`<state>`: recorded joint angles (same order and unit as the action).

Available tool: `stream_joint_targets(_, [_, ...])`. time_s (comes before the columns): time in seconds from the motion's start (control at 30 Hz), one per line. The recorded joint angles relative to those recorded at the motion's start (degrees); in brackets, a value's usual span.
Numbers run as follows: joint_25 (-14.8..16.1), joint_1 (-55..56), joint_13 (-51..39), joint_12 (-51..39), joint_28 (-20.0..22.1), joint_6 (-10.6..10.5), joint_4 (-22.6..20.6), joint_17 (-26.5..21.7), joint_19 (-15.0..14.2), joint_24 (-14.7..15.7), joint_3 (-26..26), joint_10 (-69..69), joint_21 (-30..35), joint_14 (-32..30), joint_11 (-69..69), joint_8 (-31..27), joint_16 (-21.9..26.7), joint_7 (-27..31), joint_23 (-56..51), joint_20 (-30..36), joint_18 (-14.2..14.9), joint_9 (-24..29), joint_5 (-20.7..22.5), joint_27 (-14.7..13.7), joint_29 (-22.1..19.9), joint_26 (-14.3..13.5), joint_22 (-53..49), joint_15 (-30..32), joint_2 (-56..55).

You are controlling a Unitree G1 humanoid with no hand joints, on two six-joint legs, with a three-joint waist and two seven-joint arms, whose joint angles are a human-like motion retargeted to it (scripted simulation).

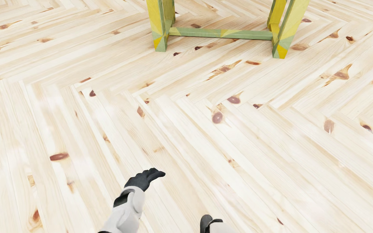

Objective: Walk towards the table

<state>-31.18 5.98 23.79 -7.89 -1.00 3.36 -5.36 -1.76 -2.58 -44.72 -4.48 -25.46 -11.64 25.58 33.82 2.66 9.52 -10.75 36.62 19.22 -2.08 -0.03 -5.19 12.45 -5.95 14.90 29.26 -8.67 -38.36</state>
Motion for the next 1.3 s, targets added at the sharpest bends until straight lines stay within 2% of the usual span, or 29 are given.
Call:
stream_joint_targets(0.03, [-0.6, -2.5, 0.7, -2.6, -0.1, -0.6, 0.5, 1.9, -4.2, 0.6, -0.8, 1.8, -0.7, 0.7, -15.6, -1.1, 1.1, 1.2, 0.4, 2.8, 0.7, -0.3, 1.6, 0.6, 0.5, -0.7, -0.5, 4.4, 3.0])
stream_joint_targets(0.07, [-1.3, -4.7, 1.4, -4.8, -0.4, -1.2, 1.0, 3.6, -6.8, 1.6, -1.4, 2.0, -1.5, 1.5, -22.2, -1.1, 1.9, 2.3, 1.4, 5.8, 1.4, -0.4, 1.6, 1.5, 1.3, -1.3, -0.6, 5.5, 4.5])
stream_joint_targets(0.1, [-1.9, -6.5, 1.5, -6.6, -0.3, -1.6, 1.9, 5.2, -2.6, 2.6, -1.6, 1.8, -1.7, 1.5, -22.2, 3.4, 3.0, 3.1, 3.0, 8.7, 2.4, -0.4, 0.9, 2.4, 2.5, -2.2, -0.5, 11.2, 5.8])
stream_joint_targets(0.13, [-3.3, -7.9, 0.9, -7.6, 0.4, -2.2, 3.8, 6.3, 5.2, 4.0, -2.0, -0.4, -0.9, 0.3, -18.4, 4.6, 3.9, 4.2, 5.7, 10.9, 3.6, -0.1, 2.2, 3.4, 4.7, -2.4, 0.3, 12.9, 6.0])
stream_joint_targets(0.17, [-5.3, -8.1, 0.1, -7.3, 2.1, -3.0, 5.6, 6.4, 6.8, 5.9, -2.2, -5.1, 0.1, -2.8, -13.5, 5.3, 3.7, 4.7, 8.6, 11.6, 5.0, 0.5, 3.0, 4.8, 6.7, -1.4, 2.1, 8.7, 6.4])
stream_joint_targets(0.2, [-7.5, -6.7, -1.0, -6.5, 3.9, -3.8, 6.9, 6.1, 7.0, 8.2, -2.4, -11.6, 0.9, -9.1, -8.8, 5.7, 2.3, 5.2, 10.8, 11.6, 5.5, 1.1, 3.5, 6.1, 8.5, 0.7, 5.3, 4.4, 6.8])
stream_joint_targets(0.23, [-9.3, -3.8, -1.9, -6.0, 4.8, -4.4, 8.0, 5.9, 7.0, 10.0, -2.4, -19.3, 1.4, -16.7, -6.0, 6.6, 0.8, 6.5, 11.6, 12.1, 7.6, 1.6, 3.6, 6.8, 10.2, 3.1, 9.4, 1.1, 7.9])
stream_joint_targets(0.27, [-10.2, 0.3, -2.5, -6.4, 3.5, -4.8, 9.2, 5.9, 7.3, 10.5, -2.4, -28.2, 1.3, -22.5, -5.5, 7.9, -0.2, 8.0, 10.9, 14.4, 10.3, 1.9, 3.6, 5.9, 11.4, 5.2, 13.7, -1.2, 9.8])
stream_joint_targets(0.3, [-9.8, 4.8, -2.9, -7.2, -0.6, -5.4, 11.8, 6.0, 7.6, 9.4, -2.4, -36.7, 0.3, -25.0, -5.8, 9.5, -0.2, 8.6, 9.2, 18.7, 12.8, 2.3, 4.0, 4.2, 11.5, 6.2, 17.7, -2.9, 12.3])
stream_joint_targets(0.33, [-9.5, 9.0, -3.7, -7.5, -5.1, -6.1, 15.5, 5.7, 7.9, 7.8, -2.2, -43.6, -0.7, -24.1, -6.6, 10.9, 0.5, 8.1, 7.7, 22.8, 12.3, 2.7, 4.8, 2.7, 9.8, 5.8, 20.4, -4.4, 15.1])
stream_joint_targets(0.37, [-8.7, 12.9, -5.5, -6.3, -6.8, -7.0, 19.0, 4.9, 8.0, 7.9, -1.5, -48.1, -2.0, -22.3, -7.1, 11.5, 1.4, 6.9, 6.9, 24.1, 10.0, 3.1, 5.8, 2.0, 6.7, 5.4, 21.5, -5.8, 17.4])
stream_joint_targets(0.4, [-8.5, 16.6, -8.1, -3.9, -6.1, -7.8, 21.6, 3.4, 7.8, 9.3, -0.5, -50.2, -2.6, -21.6, -7.3, 11.4, 2.4, 5.4, 7.0, 23.1, 7.8, 3.4, 6.7, 1.7, 3.2, 5.4, 21.5, -7.0, 19.2])
stream_joint_targets(0.43, [-9.6, 19.7, -11.1, -0.4, -3.6, -8.5, 23.1, 1.3, 7.7, 11.8, 0.7, -49.5, -2.1, -20.5, -7.7, 10.6, 3.3, 3.4, 7.8, 20.3, 5.3, 3.6, 7.6, 2.3, 0.9, 5.6, 20.7, -8.0, 20.7])
stream_joint_targets(0.5, [-10.8, 25.3, -17.4, 6.9, 0.6, -9.2, 21.3, -2.0, 7.4, 15.0, 3.3, -42.5, -0.9, -18.0, -7.4, 8.4, 6.2, 0.6, 8.9, 15.7, 1.8, 3.6, 8.7, 3.4, 0.9, 4.9, 18.2, -10.3, 22.9])
stream_joint_targets(0.6, [-11.1, 29.6, -24.5, 16.4, 3.5, -9.5, 14.2, -5.2, 7.3, 15.8, 6.1, -19.6, 0.2, -19.5, -7.1, 5.2, 11.1, 0.3, 7.5, 10.5, 1.9, 3.0, 10.3, -0.8, 1.7, 5.4, 15.5, -14.4, 25.8])
stream_joint_targets(0.67, [-11.2, 27.3, -28.4, 20.4, 4.0, -9.6, 10.4, -6.3, 6.8, 16.9, 6.9, 3.5, 2.7, -25.5, -8.2, 3.3, 9.9, 0.0, 5.0, 6.2, 6.6, 2.0, 11.5, -3.2, 1.2, 8.5, 16.5, -17.1, 28.1])
stream_joint_targets(0.7, [-10.6, 25.3, -29.4, 22.3, 3.5, -9.5, 10.1, -6.3, 6.4, 17.3, 7.1, 9.5, 3.2, -30.2, -8.8, 2.7, 9.0, -1.9, 3.3, 4.6, 3.4, 1.4, 11.8, -4.1, 0.2, 9.6, 17.4, -18.1, 29.6])
stream_joint_targets(0.73, [-9.7, 24.4, -29.9, 23.7, 2.6, -9.4, 10.1, -6.0, 5.9, 17.5, 7.1, 9.1, 3.5, -29.1, -7.6, 2.1, 8.1, -3.5, 1.7, 3.5, -4.2, 0.9, 11.8, -5.0, -0.3, 10.1, 18.5, -18.9, 30.4])
stream_joint_targets(0.77, [-8.4, 23.4, -29.6, 24.3, 1.3, -8.9, 9.8, -5.8, 5.1, 17.6, 7.1, 7.9, 3.3, -28.0, -4.6, 2.2, 6.8, -4.5, 0.2, 3.1, -5.9, 0.6, 10.8, -5.6, -1.0, 10.5, 20.0, -19.2, 30.7])
stream_joint_targets(0.8, [-7.2, 22.7, -28.6, 23.9, 0.2, -8.2, 9.3, -4.9, 5.0, 17.5, 7.1, 5.6, 2.6, -25.7, 1.6, 2.6, 5.6, -4.3, -1.1, 2.9, -4.6, 0.5, 9.5, -6.0, -2.2, 11.0, 21.7, -17.1, 29.3])
stream_joint_targets(0.83, [-6.3, 21.8, -26.6, 23.0, -1.0, -7.4, 8.9, -3.7, 3.1, 16.6, 7.0, 2.9, 2.3, -23.0, 9.9, 2.8, 4.5, -4.4, -1.6, 3.3, -3.9, 0.6, 7.8, -6.2, -2.9, 11.6, 23.3, -12.1, 26.8])
stream_joint_targets(0.87, [-6.2, 20.4, -24.8, 22.3, -3.0, -6.7, 8.5, -3.1, -2.8, 15.5, 7.0, 0.8, 3.0, -20.4, 19.0, 1.1, 3.3, -5.1, -1.3, 4.2, -3.7, 0.6, 6.6, -5.9, -2.1, 11.4, 23.9, -5.2, 23.3])
stream_joint_targets(0.9, [-8.1, 18.9, -23.6, 21.6, -4.5, -6.1, 8.4, -3.8, -8.2, 14.4, 6.9, -1.1, 5.5, -17.8, 27.9, -1.4, 2.4, -6.1, -0.1, 4.7, -3.4, 0.7, 6.2, -5.5, 1.1, 10.7, 23.3, 0.5, 19.6])
stream_joint_targets(0.93, [-10.5, 17.0, -23.1, 20.8, -4.1, -5.3, 8.3, -5.0, -10.9, 13.7, 7.0, -2.4, 8.2, -15.6, 36.3, -4.5, 1.4, -7.1, 1.5, 4.2, -3.0, 0.9, 6.6, -5.0, 6.0, 9.4, 21.9, 3.9, 15.8])
stream_joint_targets(0.97, [-12.4, 15.2, -22.5, 19.6, -1.7, -4.3, 8.0, -5.9, -11.5, 13.8, 7.2, -3.5, 9.6, -13.6, 42.8, -5.9, 0.2, -7.9, 3.4, 2.6, -2.4, 1.1, 6.0, -3.9, 10.2, 8.9, 20.8, 4.1, 12.5])
stream_joint_targets(1.03, [-12.9, 11.3, -20.0, 15.1, 5.2, -2.5, 7.4, -5.0, -9.3, 14.3, 7.3, -3.8, 6.7, -10.9, 46.6, -4.6, -2.5, -7.7, 7.7, -0.5, -0.9, 1.3, -0.8, 0.7, 10.2, 8.7, 20.6, 1.8, 6.9])
stream_joint_targets(1.1, [-11.4, 8.1, -16.7, 8.9, 5.9, -1.1, 6.4, -3.7, -7.2, 11.7, 6.4, -3.0, 2.5, -9.1, 38.6, -3.3, -3.6, -5.7, 12.0, 1.4, 0.8, 1.2, -6.5, 4.3, 6.9, 8.0, 21.3, -3.0, 3.7])
stream_joint_targets(1.2, [-9.6, 5.0, -10.7, 0.4, 4.3, 0.7, 5.9, -3.6, -4.4, 8.9, 4.4, -0.9, -2.1, -7.1, 8.8, -1.1, -3.9, -0.2, 13.0, 5.5, 3.6, 0.4, -10.9, 4.9, 8.3, 2.7, 18.6, -2.9, 6.1])
stream_joint_targets(1.3, [-7.6, 4.9, -5.1, -4.4, 6.3, 2.2, 6.9, -0.8, -1.7, 7.7, 3.1, -2.9, -5.8, -5.0, 7.4, 4.8, -3.5, 5.2, 11.6, 7.1, 6.7, -0.1, -12.2, 4.8, 5.1, 0.1, 15.1, -10.9, 10.4])
